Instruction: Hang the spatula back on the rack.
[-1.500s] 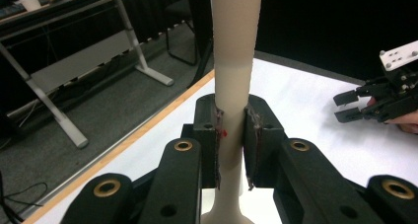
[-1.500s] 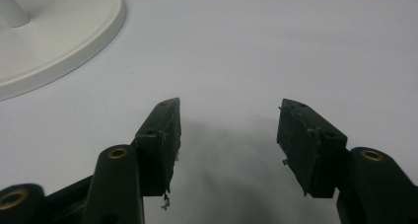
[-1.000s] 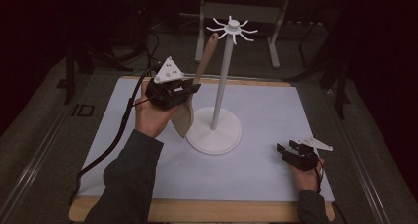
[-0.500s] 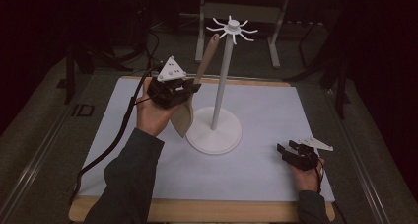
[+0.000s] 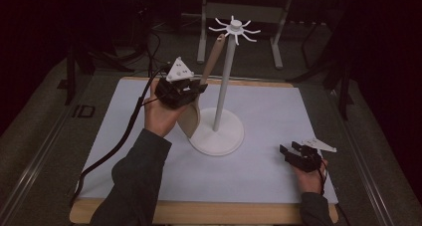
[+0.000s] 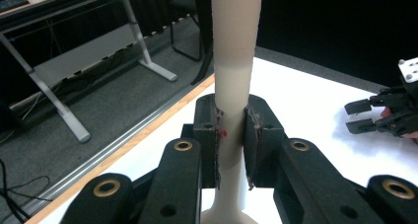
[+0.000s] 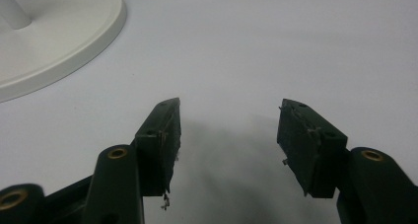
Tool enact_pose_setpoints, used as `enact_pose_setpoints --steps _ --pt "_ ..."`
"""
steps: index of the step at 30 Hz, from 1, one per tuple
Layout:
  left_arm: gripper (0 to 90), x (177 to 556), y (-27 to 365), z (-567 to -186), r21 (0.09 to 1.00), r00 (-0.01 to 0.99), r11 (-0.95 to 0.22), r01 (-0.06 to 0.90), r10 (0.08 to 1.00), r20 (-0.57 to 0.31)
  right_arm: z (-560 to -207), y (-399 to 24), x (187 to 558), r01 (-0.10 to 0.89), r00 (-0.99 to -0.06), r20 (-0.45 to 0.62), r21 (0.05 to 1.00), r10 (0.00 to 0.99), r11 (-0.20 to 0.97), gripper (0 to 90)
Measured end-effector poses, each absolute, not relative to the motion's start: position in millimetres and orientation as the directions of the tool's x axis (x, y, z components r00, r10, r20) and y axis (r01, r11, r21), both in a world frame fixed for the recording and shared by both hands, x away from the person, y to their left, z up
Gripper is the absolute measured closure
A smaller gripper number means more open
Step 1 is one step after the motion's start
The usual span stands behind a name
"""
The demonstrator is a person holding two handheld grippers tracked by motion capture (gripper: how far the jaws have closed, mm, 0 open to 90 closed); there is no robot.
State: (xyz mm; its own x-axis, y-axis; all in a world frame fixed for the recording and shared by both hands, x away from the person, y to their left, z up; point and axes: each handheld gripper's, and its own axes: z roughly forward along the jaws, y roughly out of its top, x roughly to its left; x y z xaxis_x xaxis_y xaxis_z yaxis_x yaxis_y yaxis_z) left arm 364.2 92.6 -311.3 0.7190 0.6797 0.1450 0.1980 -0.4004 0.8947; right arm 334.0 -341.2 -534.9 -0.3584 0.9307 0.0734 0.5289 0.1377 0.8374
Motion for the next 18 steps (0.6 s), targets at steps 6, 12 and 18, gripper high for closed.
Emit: enact_pose_setpoints --steps 6,12,18 --pt "78.1 367 89 -313 0.895 0.711 -0.397 0.205 0.688 0.142 -535 -341 334 0.529 -0.357 0.078 0.838 0.931 0.132 41.7" --pt "78.1 370 85 -315 0.898 0.712 -0.387 0.211 0.690 0.130 -535 -341 334 0.528 -0.358 0.074 0.838 0.931 0.136 41.7" --pt "77.8 371 82 -318 0.905 0.727 -0.368 0.212 0.679 0.106 -535 -341 334 0.529 -0.358 0.072 0.837 0.931 0.138 41.6"
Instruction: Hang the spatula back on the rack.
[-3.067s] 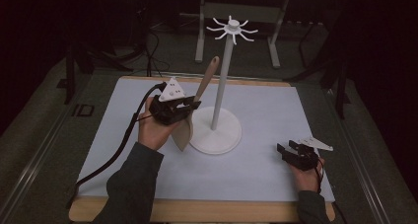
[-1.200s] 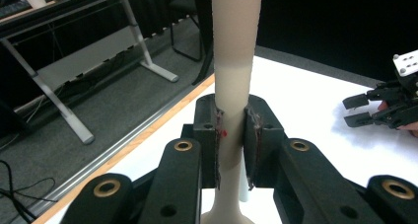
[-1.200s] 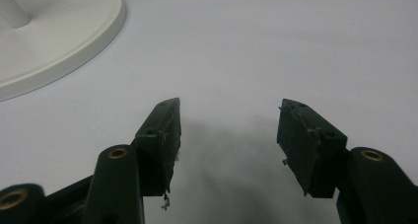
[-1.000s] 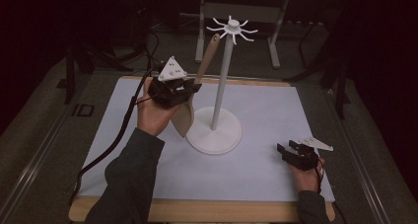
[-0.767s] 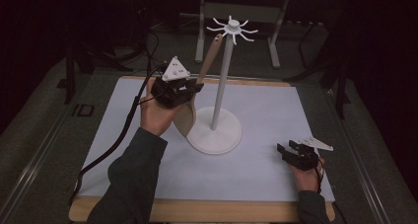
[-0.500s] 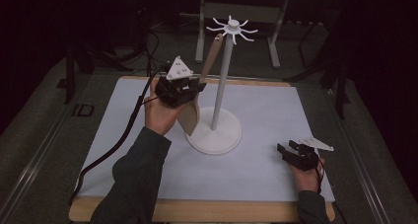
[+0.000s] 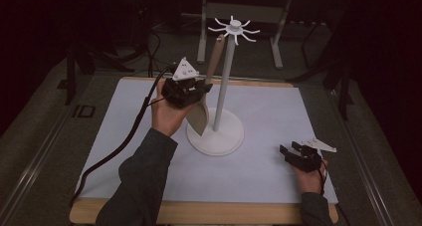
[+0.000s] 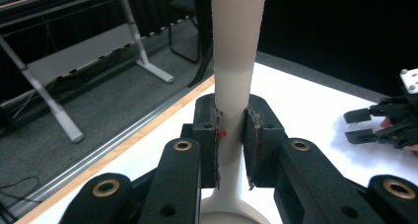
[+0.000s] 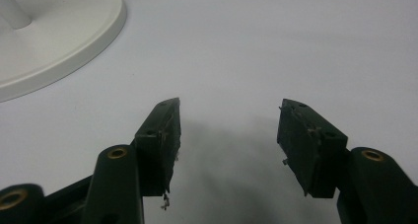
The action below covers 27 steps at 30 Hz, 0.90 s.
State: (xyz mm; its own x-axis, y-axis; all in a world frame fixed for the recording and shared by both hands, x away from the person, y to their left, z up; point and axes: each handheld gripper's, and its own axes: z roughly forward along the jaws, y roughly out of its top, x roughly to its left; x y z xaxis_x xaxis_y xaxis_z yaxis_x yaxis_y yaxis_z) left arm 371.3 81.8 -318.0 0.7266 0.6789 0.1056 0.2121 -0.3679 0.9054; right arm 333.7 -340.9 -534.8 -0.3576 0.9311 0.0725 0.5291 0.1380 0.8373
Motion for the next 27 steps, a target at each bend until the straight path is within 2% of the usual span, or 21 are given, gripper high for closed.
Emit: enact_pose_setpoints --steps 7,14,27 --pt "76.2 373 80 -320 0.909 0.731 -0.356 0.215 0.676 0.092 -535 -341 334 0.529 -0.358 0.073 0.837 0.931 0.138 41.6" --pt "64.8 373 81 -319 0.914 0.727 -0.349 0.206 0.679 0.096 -535 -341 334 0.529 -0.358 0.073 0.837 0.931 0.138 41.6" --pt "55.1 369 91 -319 0.923 0.714 -0.329 0.202 0.694 0.091 -535 -341 334 0.528 -0.357 0.073 0.838 0.931 0.137 41.6"
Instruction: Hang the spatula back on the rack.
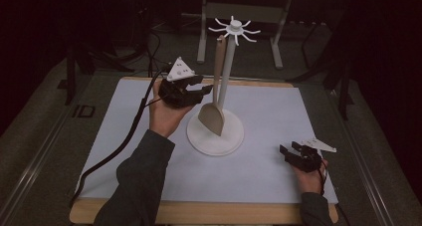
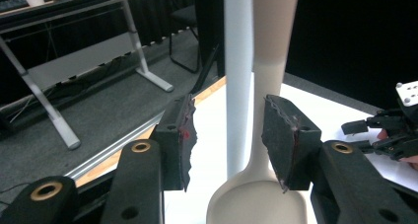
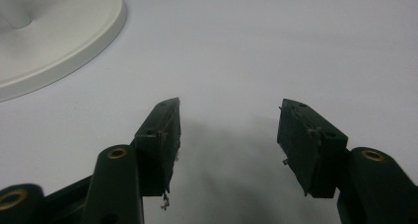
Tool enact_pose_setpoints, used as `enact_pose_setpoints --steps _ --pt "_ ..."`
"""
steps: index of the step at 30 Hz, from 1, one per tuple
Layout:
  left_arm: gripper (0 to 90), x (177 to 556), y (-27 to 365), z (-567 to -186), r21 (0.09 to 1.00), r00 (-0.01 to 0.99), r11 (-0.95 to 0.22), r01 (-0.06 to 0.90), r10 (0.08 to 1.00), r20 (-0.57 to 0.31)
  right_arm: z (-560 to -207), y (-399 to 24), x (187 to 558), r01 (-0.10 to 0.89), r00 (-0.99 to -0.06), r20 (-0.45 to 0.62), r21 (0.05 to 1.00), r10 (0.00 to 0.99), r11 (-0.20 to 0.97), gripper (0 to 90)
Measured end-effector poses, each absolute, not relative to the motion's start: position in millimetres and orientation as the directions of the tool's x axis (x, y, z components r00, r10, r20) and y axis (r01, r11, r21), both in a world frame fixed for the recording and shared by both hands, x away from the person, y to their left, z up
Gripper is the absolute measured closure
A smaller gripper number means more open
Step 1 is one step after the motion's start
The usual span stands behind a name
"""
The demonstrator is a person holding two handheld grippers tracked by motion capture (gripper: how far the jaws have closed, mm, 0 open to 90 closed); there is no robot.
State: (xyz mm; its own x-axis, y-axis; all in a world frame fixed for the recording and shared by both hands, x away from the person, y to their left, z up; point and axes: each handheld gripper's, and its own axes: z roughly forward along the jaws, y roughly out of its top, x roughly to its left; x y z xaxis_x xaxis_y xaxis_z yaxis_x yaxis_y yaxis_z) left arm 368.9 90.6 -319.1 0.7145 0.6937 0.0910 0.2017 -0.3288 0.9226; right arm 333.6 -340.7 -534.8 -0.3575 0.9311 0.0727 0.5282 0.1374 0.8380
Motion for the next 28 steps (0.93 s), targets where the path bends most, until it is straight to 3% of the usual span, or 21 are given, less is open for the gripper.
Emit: enact_pose_setpoints --steps 14,28 --pt "51.3 366 112 -336 0.922 0.689 -0.302 0.241 0.723 0.056 -535 -341 334 0.528 -0.358 0.073 0.838 0.931 0.138 41.6" --pt "50.5 370 144 -402 0.876 0.619 -0.298 0.379 0.785 0.000 -535 -341 334 0.531 -0.357 0.073 0.836 0.931 0.138 41.6"
